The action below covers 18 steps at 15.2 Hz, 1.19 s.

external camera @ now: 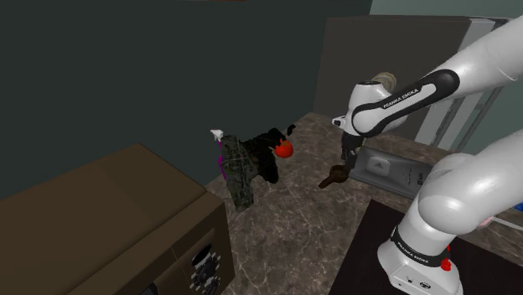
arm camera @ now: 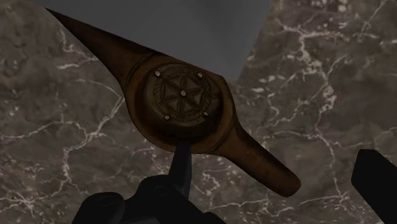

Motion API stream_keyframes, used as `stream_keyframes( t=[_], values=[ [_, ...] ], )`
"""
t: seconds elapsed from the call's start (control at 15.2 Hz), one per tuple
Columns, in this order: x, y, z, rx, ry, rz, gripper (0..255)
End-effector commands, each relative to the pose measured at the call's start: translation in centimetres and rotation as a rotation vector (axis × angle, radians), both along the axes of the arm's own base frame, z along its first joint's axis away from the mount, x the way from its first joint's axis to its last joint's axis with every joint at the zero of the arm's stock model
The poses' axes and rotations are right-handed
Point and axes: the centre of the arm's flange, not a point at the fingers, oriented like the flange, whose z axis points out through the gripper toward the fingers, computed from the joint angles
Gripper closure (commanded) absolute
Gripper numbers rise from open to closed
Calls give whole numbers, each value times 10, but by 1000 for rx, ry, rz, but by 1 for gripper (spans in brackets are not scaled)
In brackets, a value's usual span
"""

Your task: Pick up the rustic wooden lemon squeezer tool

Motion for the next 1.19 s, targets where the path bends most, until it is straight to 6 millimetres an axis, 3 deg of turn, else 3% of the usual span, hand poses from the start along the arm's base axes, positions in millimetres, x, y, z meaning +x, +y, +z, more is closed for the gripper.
stream_keyframes(
  t=[0.0,0.59,0.73,0.79,1.12],
  values=[
    [2,-13,-24,3,-6,27,0],
    [3,-20,-77,6,-8,41,0],
    [3,-20,-77,6,-8,41,0],
    [3,-20,-76,6,-8,41,255],
    [3,-20,-76,6,-8,41,255]
  ],
)
